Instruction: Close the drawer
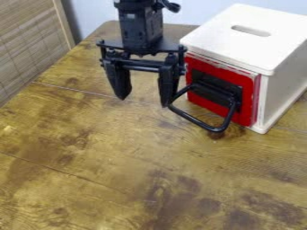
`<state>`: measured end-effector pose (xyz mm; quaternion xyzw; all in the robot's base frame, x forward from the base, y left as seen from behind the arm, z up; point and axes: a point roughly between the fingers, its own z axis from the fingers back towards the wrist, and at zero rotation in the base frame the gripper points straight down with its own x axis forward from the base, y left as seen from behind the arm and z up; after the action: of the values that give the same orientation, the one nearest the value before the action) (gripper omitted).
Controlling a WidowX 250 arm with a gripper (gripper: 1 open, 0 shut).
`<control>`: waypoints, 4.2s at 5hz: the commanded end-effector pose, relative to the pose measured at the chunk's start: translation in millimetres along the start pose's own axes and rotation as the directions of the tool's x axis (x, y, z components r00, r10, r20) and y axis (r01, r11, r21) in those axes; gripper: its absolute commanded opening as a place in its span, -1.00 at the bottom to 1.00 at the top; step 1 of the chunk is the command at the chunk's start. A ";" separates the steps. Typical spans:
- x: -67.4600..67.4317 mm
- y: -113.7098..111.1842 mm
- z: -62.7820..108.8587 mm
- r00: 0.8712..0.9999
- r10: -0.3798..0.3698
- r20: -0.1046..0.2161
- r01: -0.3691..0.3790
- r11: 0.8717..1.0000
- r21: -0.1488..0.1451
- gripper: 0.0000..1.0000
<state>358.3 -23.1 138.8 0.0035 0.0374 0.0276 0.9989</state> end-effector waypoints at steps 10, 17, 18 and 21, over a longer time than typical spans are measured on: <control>20.2 11.5 15.7 0.983 -0.030 0.182 0.024 0.999 0.037 1.00; 27.9 33.1 36.6 0.962 -0.023 0.274 0.018 1.000 0.018 1.00; 35.9 19.2 26.6 0.969 0.014 0.247 -0.022 0.999 0.028 1.00; 11.5 25.6 34.1 0.967 0.095 0.235 -0.104 0.994 0.025 1.00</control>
<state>374.0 -2.9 142.9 0.0303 -0.0405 0.0692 0.9963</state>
